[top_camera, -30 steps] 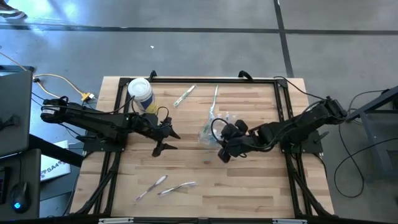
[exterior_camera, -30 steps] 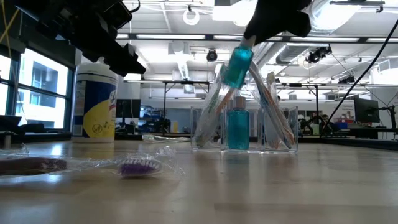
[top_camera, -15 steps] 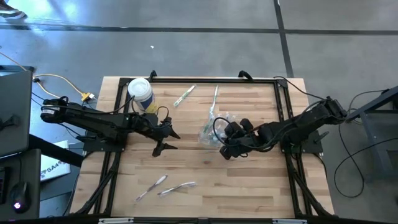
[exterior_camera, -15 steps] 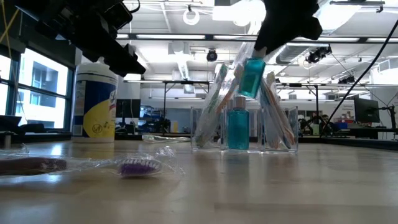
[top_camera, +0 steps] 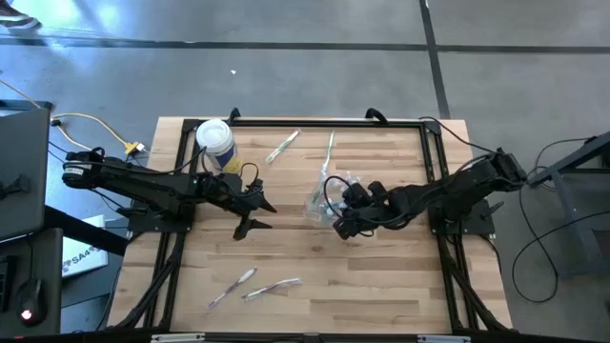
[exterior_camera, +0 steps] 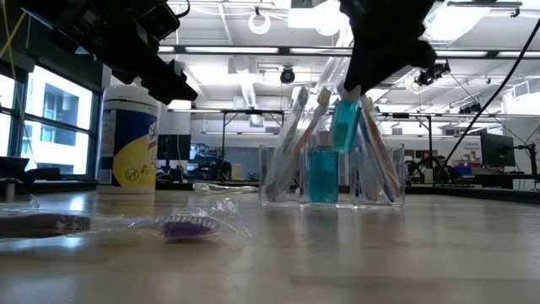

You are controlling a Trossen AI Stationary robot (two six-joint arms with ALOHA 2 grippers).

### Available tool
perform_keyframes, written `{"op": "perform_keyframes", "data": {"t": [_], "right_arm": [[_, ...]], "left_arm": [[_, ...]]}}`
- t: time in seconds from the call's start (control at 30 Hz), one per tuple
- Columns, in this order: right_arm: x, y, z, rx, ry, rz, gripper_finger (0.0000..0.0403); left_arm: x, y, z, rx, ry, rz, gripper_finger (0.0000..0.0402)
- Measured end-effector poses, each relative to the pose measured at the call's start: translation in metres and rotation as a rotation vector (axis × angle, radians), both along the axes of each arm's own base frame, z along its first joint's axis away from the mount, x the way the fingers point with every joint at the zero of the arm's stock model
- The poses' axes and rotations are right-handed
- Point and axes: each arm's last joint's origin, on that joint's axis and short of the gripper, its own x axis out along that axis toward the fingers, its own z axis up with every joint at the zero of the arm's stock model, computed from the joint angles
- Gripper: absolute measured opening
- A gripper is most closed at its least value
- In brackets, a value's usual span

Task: Pick & Place toothbrushing station
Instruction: Put the mouthwash into the middle section of the transparent organizer, then put the right violet toothbrush into the right section of the transparent organizer

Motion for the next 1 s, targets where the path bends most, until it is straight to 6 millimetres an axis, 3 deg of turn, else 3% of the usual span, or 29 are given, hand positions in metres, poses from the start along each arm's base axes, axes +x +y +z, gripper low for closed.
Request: {"op": "perform_keyframes", "data": {"t": [0.23, 0.47, 0.83, 1.0], "right_arm": [[0.017, -0.008, -0.026, 0.080, 0.090, -0.009, 0.0090], [0.019, -0.013, -0.026, 0.093, 0.090, -0.019, 0.0099], [0.020, -0.015, -0.026, 0.094, 0.091, 0.005, 0.0214], [0.023, -0.013, -0.023, 0.117, 0.063, 0.062, 0.0247]], "left_arm": [[0.000, 0.000, 0.000, 0.000, 0.003, 0.000, 0.0239], [0.000, 0.000, -0.001, 0.000, 0.008, 0.000, 0.0239], [-0.001, 0.000, -0.002, 0.000, 0.023, -0.001, 0.0239], [-0.001, 0.000, -0.002, 0.000, 0.023, 0.000, 0.0239]]}}
